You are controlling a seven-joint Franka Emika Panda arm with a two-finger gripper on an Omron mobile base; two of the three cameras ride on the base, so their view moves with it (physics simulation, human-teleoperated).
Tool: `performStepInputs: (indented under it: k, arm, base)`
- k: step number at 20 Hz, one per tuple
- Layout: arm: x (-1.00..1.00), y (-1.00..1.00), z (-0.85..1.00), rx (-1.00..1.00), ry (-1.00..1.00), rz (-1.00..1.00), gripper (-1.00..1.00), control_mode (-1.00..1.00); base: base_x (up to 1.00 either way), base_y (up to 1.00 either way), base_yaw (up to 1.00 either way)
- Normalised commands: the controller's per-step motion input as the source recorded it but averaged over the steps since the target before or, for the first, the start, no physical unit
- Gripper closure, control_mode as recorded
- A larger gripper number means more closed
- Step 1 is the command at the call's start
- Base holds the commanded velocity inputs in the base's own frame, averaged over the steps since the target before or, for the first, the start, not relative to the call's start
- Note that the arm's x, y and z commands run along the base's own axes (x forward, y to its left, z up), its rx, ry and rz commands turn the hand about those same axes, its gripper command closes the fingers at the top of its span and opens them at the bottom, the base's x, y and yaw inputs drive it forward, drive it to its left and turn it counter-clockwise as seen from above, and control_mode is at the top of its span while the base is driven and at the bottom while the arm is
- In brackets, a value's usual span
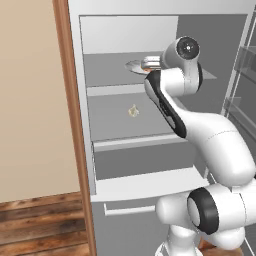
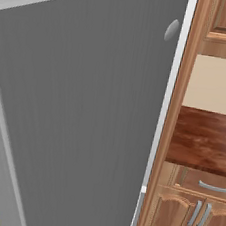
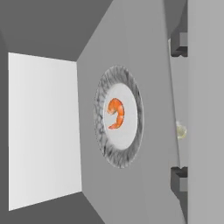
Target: Transport the shrimp from the fridge to the microwave and turn on the microwave.
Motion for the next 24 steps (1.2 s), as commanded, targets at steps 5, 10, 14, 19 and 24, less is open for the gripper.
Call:
performStepInputs:
  k: [5,10,14,19,24]
  arm:
    - [0.43,0.0,0.0,-0.01,0.0,0.0,-1.0,-1.0]
    - [0.41,-0.01,0.0,-0.04,0.0,0.0,-1.0,-1.0]
    - [0.32,-0.05,0.0,0.0,0.0,0.0,-1.0,-1.0]
    - [0.16,-0.03,-0.05,0.0,0.0,0.0,-1.0,-1.0]
    - [0.02,-0.03,-0.11,0.0,0.0,0.0,-1.0,-1.0]
  base:
    - [0.0,0.0,0.0]
    - [0.0,0.0,0.0]
    - [0.0,0.0,0.0]
    - [0.0,0.0,0.0]
    - [0.0,0.0,0.0]
